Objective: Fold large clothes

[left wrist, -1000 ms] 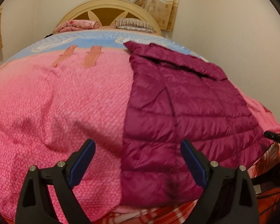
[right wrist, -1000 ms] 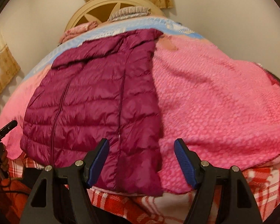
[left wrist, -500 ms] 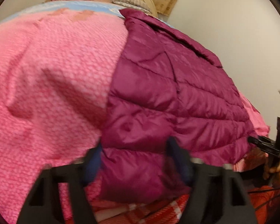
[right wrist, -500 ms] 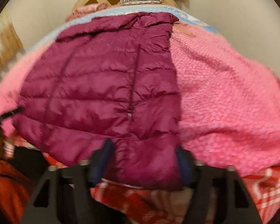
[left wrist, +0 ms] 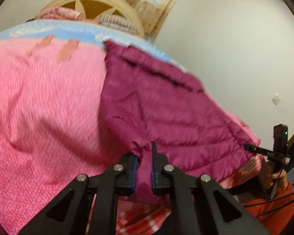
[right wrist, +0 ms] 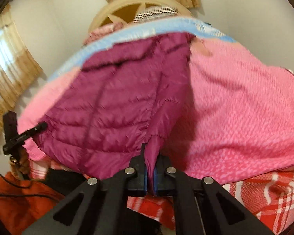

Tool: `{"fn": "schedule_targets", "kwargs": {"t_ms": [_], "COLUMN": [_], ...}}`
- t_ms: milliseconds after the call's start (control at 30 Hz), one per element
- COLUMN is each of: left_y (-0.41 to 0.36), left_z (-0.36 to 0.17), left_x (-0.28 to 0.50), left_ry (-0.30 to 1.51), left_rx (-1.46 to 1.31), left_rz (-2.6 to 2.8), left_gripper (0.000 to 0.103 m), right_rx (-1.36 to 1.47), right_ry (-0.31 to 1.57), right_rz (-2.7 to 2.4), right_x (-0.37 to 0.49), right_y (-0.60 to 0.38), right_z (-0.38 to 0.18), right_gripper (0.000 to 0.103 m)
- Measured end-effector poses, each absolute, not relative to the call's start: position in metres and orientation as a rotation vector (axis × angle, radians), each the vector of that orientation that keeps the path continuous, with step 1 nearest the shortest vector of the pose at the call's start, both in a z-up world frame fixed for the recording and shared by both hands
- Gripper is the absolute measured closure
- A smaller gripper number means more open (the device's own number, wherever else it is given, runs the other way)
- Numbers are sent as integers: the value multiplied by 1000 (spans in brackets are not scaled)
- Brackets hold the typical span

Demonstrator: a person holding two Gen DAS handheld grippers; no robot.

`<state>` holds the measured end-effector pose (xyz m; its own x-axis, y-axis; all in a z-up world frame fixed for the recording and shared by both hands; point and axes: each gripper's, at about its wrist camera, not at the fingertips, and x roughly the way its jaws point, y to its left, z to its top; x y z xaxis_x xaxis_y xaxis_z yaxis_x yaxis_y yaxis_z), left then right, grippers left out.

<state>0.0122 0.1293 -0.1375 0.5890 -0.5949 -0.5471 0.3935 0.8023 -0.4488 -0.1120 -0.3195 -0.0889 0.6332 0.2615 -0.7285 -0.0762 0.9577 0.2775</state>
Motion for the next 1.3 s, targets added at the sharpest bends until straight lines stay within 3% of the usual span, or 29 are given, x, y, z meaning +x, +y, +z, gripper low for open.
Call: {"fn": "schedule_targets", "kwargs": {"t_ms": [467,733,1067,1233,1300], "left_y": [129,120,93,83,86], "left_z": [-40,-41,-63,-80,-84], "left_x": [54,123,250,298,313], "left_ry": [578,606,797,878,917], "left_rx": [-220,-259,-284,-254,-272], "left_rz": [-521,-453,-335,-288,-298], "left_gripper": [92,92,91,84,68], "right_rx": [329,414,545,595,631], "right_ry": [607,576,740,792,815], "right_rz": [246,206,145,104,90], "right_x": [-75,-16,120,180,199], "right_y": [-340,-358,-380,-392,-398], "right_z": [1,15,-16,-46,-58], "right_gripper": [100,100,100,99,98]}}
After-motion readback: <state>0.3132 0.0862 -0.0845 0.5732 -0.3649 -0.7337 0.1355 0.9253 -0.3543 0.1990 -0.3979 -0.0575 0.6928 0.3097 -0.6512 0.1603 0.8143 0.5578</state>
